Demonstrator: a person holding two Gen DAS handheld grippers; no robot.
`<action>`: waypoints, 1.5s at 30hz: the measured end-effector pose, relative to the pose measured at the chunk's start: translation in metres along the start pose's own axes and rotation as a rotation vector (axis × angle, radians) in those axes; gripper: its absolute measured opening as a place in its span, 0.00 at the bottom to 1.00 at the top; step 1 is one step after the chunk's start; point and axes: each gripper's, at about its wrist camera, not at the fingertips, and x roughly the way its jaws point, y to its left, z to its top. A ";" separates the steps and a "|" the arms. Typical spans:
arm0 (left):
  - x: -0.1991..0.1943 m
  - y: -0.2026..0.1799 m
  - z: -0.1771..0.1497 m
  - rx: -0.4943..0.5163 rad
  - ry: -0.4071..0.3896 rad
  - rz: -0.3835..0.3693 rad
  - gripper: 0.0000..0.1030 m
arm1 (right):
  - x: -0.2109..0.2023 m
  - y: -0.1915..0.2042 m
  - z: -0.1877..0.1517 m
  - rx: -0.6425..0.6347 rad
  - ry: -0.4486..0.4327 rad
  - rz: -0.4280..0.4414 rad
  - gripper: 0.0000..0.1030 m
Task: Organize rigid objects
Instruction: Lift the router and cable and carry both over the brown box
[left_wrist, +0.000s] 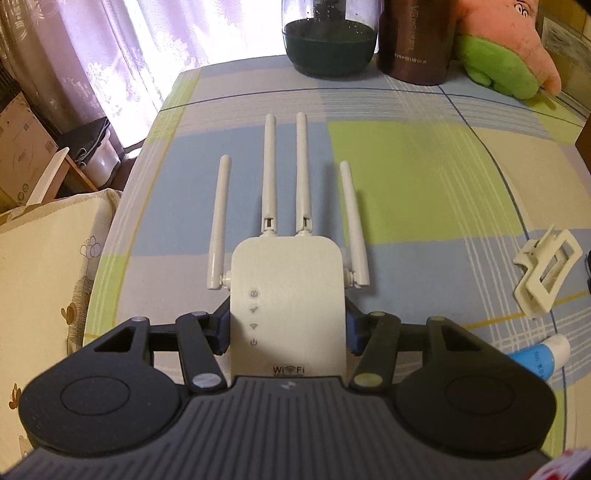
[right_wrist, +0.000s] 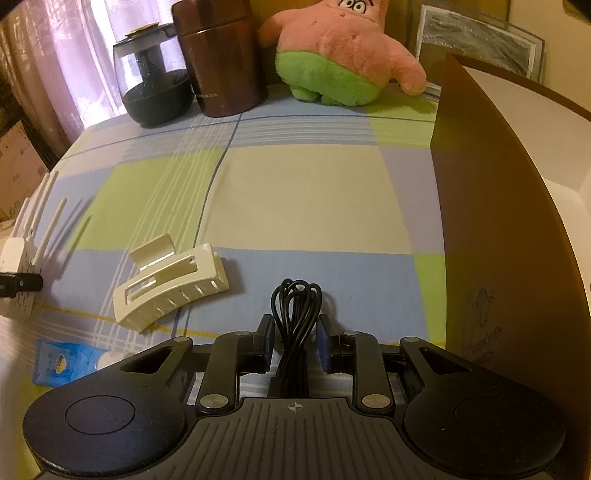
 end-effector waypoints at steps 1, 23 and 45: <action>0.000 -0.001 0.000 0.004 -0.007 0.002 0.51 | 0.000 0.001 0.000 -0.007 -0.001 -0.004 0.21; -0.051 -0.008 -0.028 0.024 -0.056 -0.046 0.51 | -0.036 0.003 -0.016 -0.018 -0.056 0.048 0.10; -0.155 -0.076 -0.027 0.144 -0.232 -0.225 0.51 | -0.132 -0.002 -0.025 0.031 -0.209 0.127 0.10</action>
